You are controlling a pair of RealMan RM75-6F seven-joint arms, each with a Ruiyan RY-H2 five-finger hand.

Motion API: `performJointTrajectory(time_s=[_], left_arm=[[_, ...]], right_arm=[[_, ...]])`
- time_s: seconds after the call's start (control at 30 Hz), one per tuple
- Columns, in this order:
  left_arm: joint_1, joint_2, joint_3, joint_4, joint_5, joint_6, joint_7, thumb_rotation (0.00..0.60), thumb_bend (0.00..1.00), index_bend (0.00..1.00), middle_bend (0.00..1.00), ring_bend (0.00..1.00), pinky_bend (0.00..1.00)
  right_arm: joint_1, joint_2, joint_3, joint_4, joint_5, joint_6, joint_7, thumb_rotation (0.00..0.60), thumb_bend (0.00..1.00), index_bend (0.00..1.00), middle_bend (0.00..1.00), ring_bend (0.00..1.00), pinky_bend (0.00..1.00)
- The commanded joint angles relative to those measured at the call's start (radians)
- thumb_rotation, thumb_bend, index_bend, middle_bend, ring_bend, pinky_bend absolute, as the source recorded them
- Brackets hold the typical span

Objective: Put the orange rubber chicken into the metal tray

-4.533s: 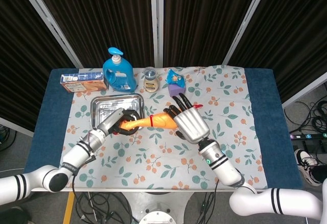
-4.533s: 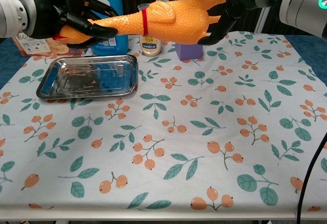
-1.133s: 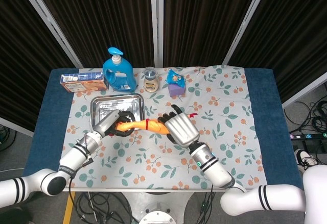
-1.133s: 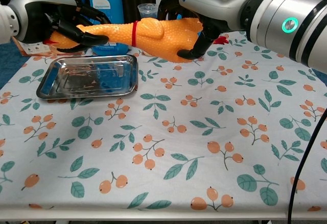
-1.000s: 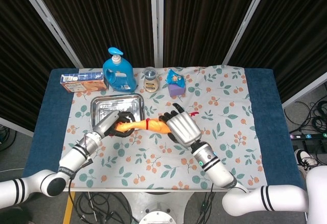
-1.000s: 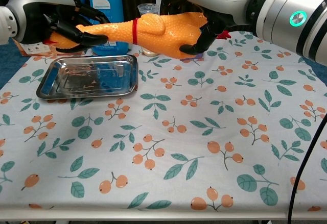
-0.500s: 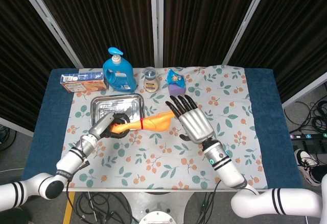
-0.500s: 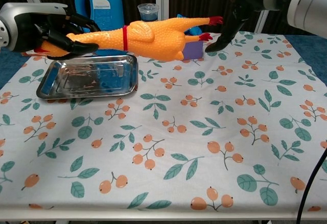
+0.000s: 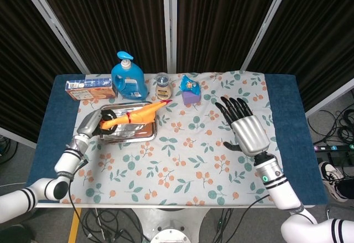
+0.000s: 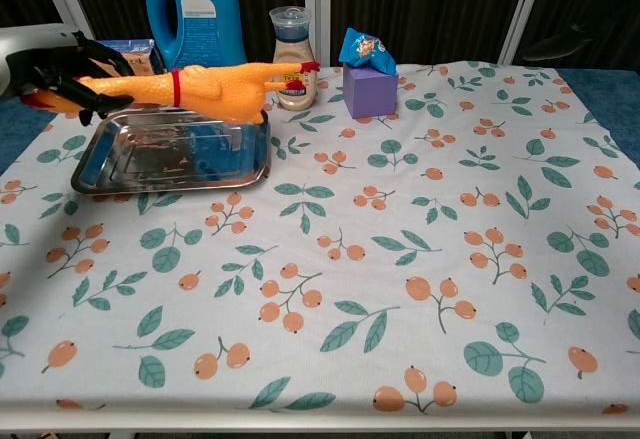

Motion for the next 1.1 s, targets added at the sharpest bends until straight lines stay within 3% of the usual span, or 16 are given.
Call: performJointTrajectory(time_s=[0.03, 0.17, 0.27, 0.37, 0.5, 0.57, 0.73, 0.9, 1.1], left_arm=[[-0.012, -0.058, 0.009, 0.11, -0.014, -0.022, 0.036, 0.6, 0.77, 0.76, 0.74, 0.54, 0.58], [-0.012, -0.072, 0.01, 0.152, -0.024, -0.052, 0.04, 0.6, 0.77, 0.66, 0.63, 0.45, 0.54], [-0.008, -0.07, 0.014, 0.16, -0.029, -0.075, 0.048, 0.6, 0.71, 0.51, 0.46, 0.34, 0.51], [0.006, -0.062, 0.009, 0.146, -0.028, -0.066, 0.042, 0.6, 0.54, 0.37, 0.31, 0.23, 0.46], [0.021, -0.054, 0.009, 0.132, -0.022, -0.048, 0.055, 0.6, 0.28, 0.26, 0.2, 0.16, 0.4], [0.028, -0.055, 0.007, 0.127, -0.022, -0.03, 0.066, 0.6, 0.2, 0.22, 0.15, 0.14, 0.38], [0.043, -0.069, -0.003, 0.124, -0.028, 0.007, 0.083, 0.6, 0.08, 0.18, 0.08, 0.11, 0.34], [0.059, -0.062, -0.006, 0.115, -0.022, 0.045, 0.115, 0.6, 0.03, 0.16, 0.05, 0.09, 0.32], [0.15, 0.068, 0.019, -0.044, 0.027, 0.159, 0.139, 0.6, 0.03, 0.16, 0.06, 0.09, 0.29]], right_arm=[[-0.024, 0.021, 0.001, 0.011, -0.023, 0.01, 0.035, 0.6, 0.01, 0.0, 0.0, 0.0, 0.05], [-0.034, 0.027, 0.007, 0.023, -0.025, 0.002, 0.056, 0.6, 0.01, 0.0, 0.0, 0.0, 0.05], [-0.043, 0.024, 0.01, 0.03, -0.026, -0.002, 0.069, 0.6, 0.01, 0.0, 0.0, 0.0, 0.05], [-0.05, 0.022, 0.012, 0.037, -0.027, -0.007, 0.079, 0.6, 0.01, 0.0, 0.0, 0.0, 0.05], [-0.058, 0.021, 0.02, 0.042, -0.027, -0.012, 0.095, 0.6, 0.01, 0.0, 0.0, 0.0, 0.05], [-0.061, 0.021, 0.022, 0.044, -0.028, -0.014, 0.1, 0.6, 0.01, 0.0, 0.0, 0.0, 0.05], [-0.071, 0.024, 0.026, 0.046, -0.029, -0.019, 0.108, 0.6, 0.01, 0.0, 0.0, 0.0, 0.05], [-0.087, 0.035, 0.027, 0.043, -0.036, -0.012, 0.115, 0.6, 0.01, 0.0, 0.0, 0.0, 0.05], [-0.144, 0.079, 0.001, 0.056, -0.071, 0.011, 0.178, 0.6, 0.05, 0.0, 0.0, 0.0, 0.05]])
